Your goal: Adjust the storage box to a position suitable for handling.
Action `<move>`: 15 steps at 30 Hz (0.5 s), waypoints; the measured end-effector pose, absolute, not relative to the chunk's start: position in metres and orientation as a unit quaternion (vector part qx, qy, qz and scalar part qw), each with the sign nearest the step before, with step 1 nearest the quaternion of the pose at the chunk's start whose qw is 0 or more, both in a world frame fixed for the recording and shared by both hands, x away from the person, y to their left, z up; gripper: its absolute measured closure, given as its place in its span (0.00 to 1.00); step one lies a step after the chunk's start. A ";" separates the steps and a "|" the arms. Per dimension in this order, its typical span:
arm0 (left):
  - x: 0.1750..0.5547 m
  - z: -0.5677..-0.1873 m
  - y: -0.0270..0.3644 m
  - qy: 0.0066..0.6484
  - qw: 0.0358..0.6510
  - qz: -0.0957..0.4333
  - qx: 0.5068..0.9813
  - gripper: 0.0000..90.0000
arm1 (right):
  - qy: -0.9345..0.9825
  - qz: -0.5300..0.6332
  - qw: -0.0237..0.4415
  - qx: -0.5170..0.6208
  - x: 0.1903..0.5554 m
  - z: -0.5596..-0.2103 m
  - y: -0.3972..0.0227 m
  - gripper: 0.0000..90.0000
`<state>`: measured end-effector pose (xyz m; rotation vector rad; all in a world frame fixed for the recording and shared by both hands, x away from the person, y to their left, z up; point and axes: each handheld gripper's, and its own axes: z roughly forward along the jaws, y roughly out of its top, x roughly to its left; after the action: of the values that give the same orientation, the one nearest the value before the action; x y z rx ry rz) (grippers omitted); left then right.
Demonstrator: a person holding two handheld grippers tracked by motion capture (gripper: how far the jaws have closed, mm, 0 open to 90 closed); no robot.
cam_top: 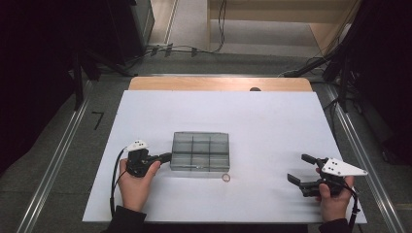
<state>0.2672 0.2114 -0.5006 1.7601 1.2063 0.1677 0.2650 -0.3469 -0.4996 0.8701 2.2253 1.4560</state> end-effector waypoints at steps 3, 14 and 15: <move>0.268 -0.501 0.206 0.491 0.485 0.065 0.721 1.00 | 0.784 0.513 0.171 0.306 0.265 -0.500 -0.347 0.04; 0.271 -0.502 0.186 0.481 0.488 0.061 0.726 1.00 | 0.786 0.510 0.171 0.304 0.265 -0.500 -0.346 0.04; 0.271 -0.502 0.184 0.482 0.488 0.060 0.725 1.00 | 0.786 0.510 0.170 0.304 0.265 -0.500 -0.346 0.04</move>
<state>0.2713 0.1843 -0.5017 1.7627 1.1705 0.1467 0.2649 -0.3459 -0.4996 0.8638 2.2334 1.4494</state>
